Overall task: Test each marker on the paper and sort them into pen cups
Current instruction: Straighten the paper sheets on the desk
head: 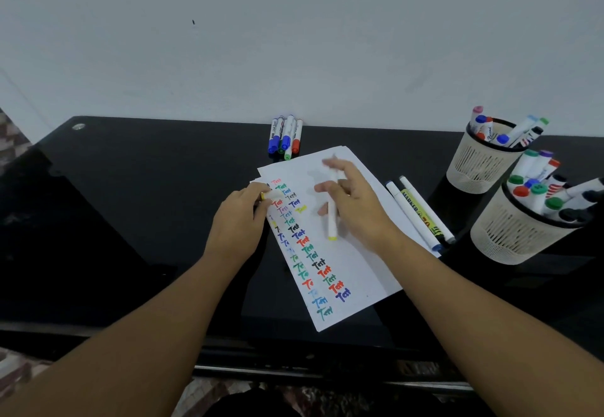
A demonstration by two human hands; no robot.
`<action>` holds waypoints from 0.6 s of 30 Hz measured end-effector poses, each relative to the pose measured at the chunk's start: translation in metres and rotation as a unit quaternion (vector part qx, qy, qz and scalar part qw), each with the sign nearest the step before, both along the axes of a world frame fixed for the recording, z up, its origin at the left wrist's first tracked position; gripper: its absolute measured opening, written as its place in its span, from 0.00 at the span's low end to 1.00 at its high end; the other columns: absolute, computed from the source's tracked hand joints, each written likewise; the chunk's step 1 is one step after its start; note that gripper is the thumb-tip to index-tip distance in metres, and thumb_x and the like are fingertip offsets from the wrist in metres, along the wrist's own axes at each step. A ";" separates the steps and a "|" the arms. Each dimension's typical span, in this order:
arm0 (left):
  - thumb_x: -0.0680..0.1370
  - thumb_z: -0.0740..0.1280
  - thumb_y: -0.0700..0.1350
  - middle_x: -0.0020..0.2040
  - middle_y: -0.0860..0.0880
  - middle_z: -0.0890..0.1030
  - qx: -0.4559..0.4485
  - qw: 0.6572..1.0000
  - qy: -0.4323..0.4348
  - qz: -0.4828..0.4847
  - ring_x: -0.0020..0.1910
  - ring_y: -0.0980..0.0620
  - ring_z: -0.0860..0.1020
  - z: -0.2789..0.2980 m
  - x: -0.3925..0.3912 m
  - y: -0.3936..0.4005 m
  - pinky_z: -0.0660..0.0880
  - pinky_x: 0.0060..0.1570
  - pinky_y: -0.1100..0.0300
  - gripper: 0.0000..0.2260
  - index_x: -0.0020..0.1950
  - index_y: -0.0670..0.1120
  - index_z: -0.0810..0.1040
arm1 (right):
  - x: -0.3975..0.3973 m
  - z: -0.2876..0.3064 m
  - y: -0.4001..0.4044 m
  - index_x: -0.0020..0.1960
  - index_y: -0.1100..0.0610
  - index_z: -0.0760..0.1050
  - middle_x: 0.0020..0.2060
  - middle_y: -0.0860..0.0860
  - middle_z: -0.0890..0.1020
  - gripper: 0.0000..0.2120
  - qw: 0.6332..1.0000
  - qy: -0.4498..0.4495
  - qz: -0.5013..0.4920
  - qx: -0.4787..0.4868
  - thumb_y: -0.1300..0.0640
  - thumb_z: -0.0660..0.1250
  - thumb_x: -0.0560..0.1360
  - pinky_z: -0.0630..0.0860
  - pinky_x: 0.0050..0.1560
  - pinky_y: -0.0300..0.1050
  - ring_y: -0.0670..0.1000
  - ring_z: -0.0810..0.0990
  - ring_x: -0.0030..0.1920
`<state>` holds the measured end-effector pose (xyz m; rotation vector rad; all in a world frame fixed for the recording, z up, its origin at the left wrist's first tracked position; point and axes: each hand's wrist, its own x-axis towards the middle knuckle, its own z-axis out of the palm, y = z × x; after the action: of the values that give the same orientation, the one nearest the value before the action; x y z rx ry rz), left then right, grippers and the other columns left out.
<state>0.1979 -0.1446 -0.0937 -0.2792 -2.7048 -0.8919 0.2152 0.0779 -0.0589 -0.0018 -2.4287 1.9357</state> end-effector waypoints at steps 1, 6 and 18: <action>0.84 0.63 0.49 0.49 0.55 0.78 -0.001 1.000 0.002 -0.001 0.48 0.56 0.74 0.000 0.000 0.000 0.71 0.45 0.58 0.10 0.65 0.52 0.75 | 0.000 0.002 0.001 0.72 0.40 0.65 0.54 0.48 0.85 0.18 0.999 -0.008 0.015 0.038 0.53 0.63 0.85 0.83 0.54 0.51 0.50 0.86 0.43; 0.84 0.63 0.49 0.49 0.55 0.78 -0.008 1.000 0.011 -0.006 0.48 0.56 0.74 -0.002 0.000 -0.001 0.70 0.46 0.58 0.10 0.65 0.51 0.76 | -0.005 0.004 0.012 0.62 0.46 0.76 0.54 0.45 0.83 0.10 0.931 0.027 0.065 0.359 0.46 0.68 0.82 0.78 0.52 0.49 0.49 0.81 0.52; 0.84 0.63 0.50 0.55 0.52 0.80 -0.033 0.999 0.012 -0.030 0.51 0.55 0.75 0.000 0.003 0.002 0.75 0.49 0.54 0.12 0.66 0.52 0.76 | -0.011 0.001 0.012 0.66 0.43 0.77 0.53 0.48 0.81 0.12 0.896 0.074 0.086 0.429 0.45 0.64 0.83 0.75 0.48 0.45 0.49 0.78 0.51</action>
<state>0.2005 -0.1429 -0.0935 -0.3845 -2.7215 -0.8104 0.2041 0.0902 -0.0583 0.3739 -2.9980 0.6952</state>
